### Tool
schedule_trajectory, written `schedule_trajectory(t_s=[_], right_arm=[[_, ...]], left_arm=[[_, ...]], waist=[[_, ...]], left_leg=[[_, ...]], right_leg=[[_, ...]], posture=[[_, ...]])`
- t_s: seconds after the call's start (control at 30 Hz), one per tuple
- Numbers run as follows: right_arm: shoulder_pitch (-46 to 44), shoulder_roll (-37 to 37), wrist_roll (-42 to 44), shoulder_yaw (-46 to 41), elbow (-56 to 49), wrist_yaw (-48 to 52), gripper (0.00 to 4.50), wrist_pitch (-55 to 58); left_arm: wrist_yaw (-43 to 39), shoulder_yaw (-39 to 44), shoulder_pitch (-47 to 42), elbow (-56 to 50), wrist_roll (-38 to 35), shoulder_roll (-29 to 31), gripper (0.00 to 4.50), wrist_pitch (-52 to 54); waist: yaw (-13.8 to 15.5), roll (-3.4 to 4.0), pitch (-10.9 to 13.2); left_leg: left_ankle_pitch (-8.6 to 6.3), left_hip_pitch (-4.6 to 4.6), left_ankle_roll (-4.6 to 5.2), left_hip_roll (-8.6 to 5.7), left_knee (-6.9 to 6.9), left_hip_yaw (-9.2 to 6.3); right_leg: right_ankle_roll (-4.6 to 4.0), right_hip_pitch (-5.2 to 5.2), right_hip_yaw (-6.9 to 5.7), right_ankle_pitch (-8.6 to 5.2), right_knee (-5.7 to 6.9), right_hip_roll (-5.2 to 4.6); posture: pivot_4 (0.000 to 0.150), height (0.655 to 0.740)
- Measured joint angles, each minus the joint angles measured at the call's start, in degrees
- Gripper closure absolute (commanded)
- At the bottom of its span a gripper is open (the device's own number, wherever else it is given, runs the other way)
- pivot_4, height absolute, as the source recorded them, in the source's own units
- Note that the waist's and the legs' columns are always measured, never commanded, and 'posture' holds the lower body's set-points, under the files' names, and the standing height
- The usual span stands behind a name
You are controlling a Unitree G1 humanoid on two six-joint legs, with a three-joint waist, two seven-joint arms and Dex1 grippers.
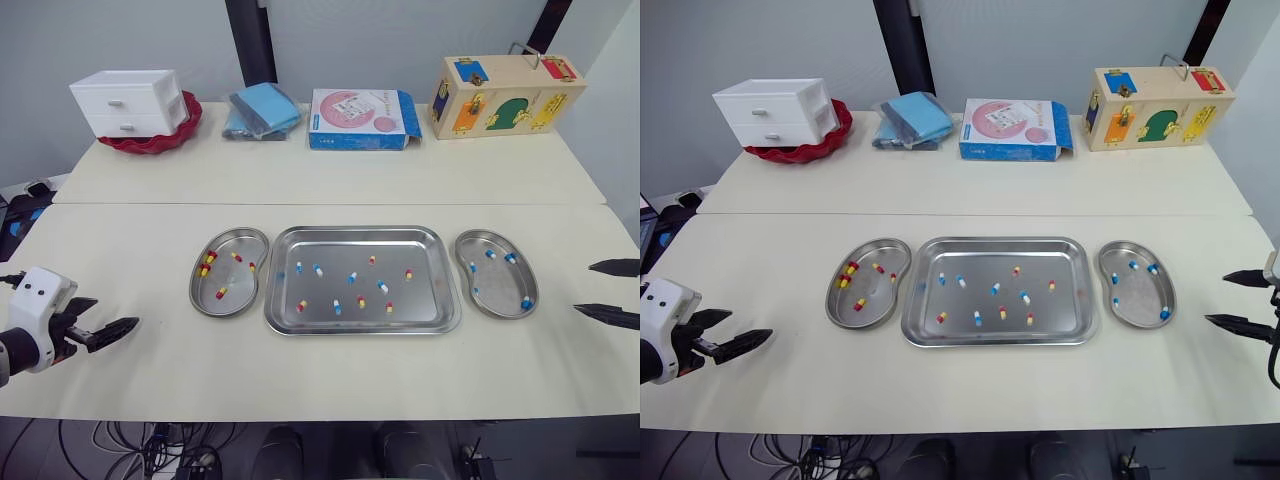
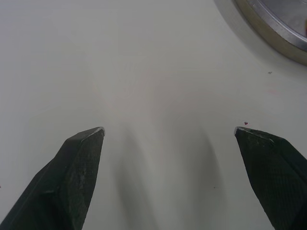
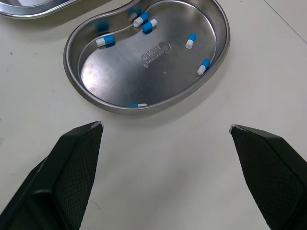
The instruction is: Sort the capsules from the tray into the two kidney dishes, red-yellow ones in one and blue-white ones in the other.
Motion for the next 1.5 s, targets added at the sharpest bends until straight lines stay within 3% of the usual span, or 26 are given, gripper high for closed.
schedule_trajectory(t_s=[0.5, 1.17, 1.5], right_arm=[[3.66, 0.33, 0.91, -0.84, -4.56, -1.25, 0.02, 2.92], [6.75, 0.36, 2.55, -2.95, -4.67, -0.73, 0.02, 5.80], [9.42, 1.88, 2.72, -6.07, -8.24, -3.03, 0.02, 5.01]], left_arm=[[-1.38, 1.88, 2.72, 5.34, 0.55, -2.82, 0.00, -9.21], [-3.62, 4.22, 3.59, 8.00, -3.63, -3.55, 0.00, -6.95], [-3.89, 5.21, 7.35, 3.51, -5.48, -5.26, 0.00, -5.83]], waist=[[-0.02, 0.00, 0.00], [-0.06, 0.00, -0.01], [-0.02, -0.01, -0.01]], left_leg=[[0.00, 0.01, 0.00, 0.00, 0.03, 0.00], [0.01, 0.05, 0.00, 0.00, 0.06, 0.01], [0.00, 0.04, 0.00, 0.01, 0.06, -0.01]], right_leg=[[0.00, -0.02, 0.01, 0.00, 0.12, 0.01], [0.00, 0.00, 0.01, 0.00, 0.16, 0.02], [0.00, 0.01, 0.01, 0.00, 0.16, 0.02]], posture=[[0.150, 0.7400], [0.150, 0.7400], [0.150, 0.7400]])
